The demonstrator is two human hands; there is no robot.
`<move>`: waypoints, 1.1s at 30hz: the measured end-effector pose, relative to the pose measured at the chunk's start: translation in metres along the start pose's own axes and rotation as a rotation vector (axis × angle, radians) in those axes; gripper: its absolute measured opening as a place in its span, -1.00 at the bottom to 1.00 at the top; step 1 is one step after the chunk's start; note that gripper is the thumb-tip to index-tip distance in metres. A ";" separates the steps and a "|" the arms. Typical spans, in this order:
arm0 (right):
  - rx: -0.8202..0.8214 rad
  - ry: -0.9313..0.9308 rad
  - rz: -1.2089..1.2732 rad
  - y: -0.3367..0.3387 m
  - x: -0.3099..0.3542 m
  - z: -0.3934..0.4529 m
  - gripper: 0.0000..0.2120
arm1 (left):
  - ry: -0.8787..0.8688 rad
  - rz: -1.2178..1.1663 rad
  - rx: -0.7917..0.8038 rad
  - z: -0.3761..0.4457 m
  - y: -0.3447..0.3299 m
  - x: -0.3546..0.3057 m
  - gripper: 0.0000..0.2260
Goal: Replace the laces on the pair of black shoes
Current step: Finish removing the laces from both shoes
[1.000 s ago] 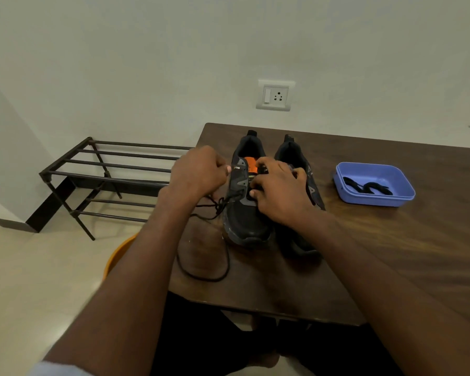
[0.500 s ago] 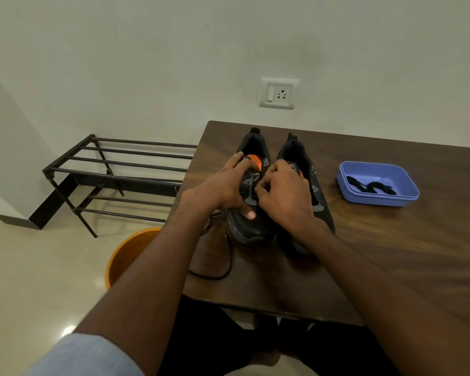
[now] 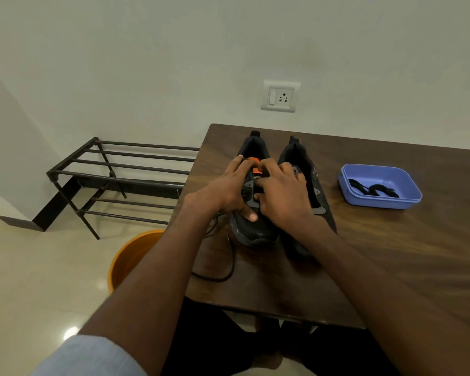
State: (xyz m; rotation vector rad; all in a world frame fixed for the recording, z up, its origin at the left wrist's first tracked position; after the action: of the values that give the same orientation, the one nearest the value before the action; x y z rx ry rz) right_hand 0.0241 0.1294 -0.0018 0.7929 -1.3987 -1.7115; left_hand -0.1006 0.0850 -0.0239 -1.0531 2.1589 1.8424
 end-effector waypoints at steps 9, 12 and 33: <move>-0.246 -0.560 0.353 0.037 -0.050 -0.020 -0.82 | 0.007 -0.031 -0.013 0.008 0.000 0.003 0.15; -0.144 -0.378 0.071 0.047 -0.039 -0.029 -0.81 | -0.009 -0.040 -0.007 0.009 -0.001 0.003 0.15; -0.205 -0.126 -0.020 0.040 -0.020 -0.016 -0.68 | -0.046 -0.069 -0.016 0.010 -0.002 0.005 0.17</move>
State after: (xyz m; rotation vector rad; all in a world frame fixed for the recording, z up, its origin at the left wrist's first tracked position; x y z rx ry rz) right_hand 0.0549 0.1348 0.0340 0.5969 -1.2748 -1.9123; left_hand -0.1065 0.0915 -0.0305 -1.0643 2.0589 1.8382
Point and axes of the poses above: each hand's wrist, its own z-axis towards the middle knuckle, its own y-axis out of the back of the hand, x = y × z, the point moved 5 cm from there along z, towards the middle knuckle, and after that the axes turned 9 degrees about y, right-handed, at the moved point
